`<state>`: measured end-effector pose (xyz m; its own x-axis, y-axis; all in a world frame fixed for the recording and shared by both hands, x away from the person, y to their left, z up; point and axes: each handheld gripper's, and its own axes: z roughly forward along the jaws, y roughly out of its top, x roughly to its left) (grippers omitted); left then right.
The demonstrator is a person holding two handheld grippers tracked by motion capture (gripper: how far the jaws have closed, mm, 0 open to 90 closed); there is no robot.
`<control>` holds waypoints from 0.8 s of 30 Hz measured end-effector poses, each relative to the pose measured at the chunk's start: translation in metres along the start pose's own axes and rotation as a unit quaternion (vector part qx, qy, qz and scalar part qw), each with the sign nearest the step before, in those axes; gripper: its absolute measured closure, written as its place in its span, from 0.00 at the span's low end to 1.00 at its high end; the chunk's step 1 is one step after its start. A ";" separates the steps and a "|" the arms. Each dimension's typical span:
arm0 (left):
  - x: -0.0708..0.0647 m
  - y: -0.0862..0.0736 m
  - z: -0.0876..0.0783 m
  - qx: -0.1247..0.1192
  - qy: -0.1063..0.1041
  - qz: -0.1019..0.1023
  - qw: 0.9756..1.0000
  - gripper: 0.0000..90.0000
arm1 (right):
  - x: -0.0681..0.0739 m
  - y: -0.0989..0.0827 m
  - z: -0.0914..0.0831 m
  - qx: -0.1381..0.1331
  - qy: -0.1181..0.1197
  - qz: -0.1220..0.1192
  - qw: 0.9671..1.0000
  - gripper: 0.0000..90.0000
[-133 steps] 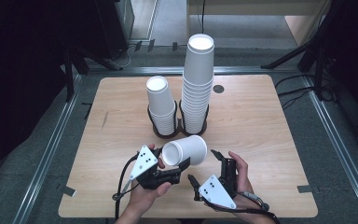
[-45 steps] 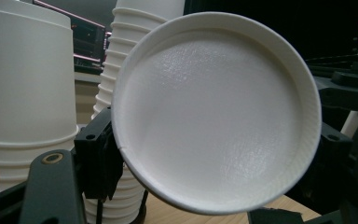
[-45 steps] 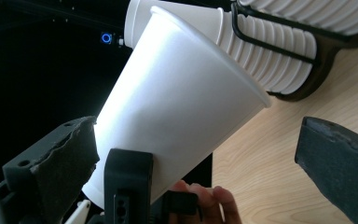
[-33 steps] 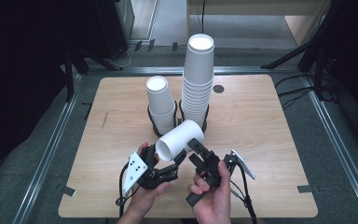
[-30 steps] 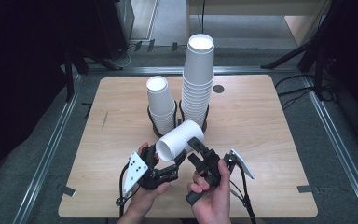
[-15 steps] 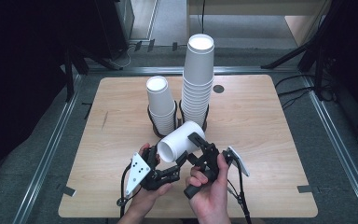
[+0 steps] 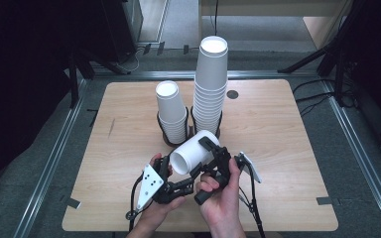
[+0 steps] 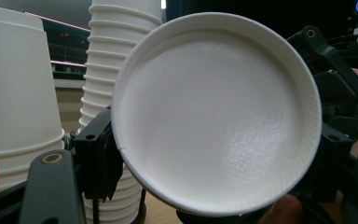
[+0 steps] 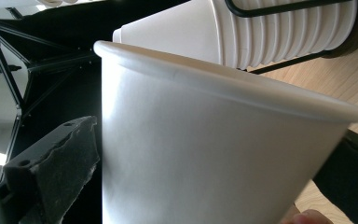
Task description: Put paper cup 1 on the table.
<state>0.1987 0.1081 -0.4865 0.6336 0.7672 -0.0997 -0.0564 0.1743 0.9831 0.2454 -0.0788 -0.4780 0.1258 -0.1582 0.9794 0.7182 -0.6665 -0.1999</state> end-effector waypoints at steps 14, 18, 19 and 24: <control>0.000 0.000 0.000 0.000 0.003 0.005 1.000 0.25 | -0.005 0.004 0.008 0.004 0.008 0.006 1.000 0.08; 0.000 0.000 0.000 -0.002 0.008 0.011 1.000 0.24 | -0.006 0.002 0.009 0.002 0.016 0.017 1.000 0.11; 0.000 0.000 0.000 -0.003 0.008 0.011 1.000 0.24 | -0.006 0.002 0.009 0.005 0.018 0.021 1.000 0.12; 0.003 0.000 -0.001 -0.002 0.000 0.002 1.000 0.23 | -0.005 0.000 0.008 -0.001 0.025 0.023 0.999 0.14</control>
<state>0.1998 0.1108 -0.4864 0.6336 0.7677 -0.0960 -0.0623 0.1742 0.9827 0.2504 -0.0720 -0.4830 0.1248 -0.2245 0.9665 0.7109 -0.6593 -0.2449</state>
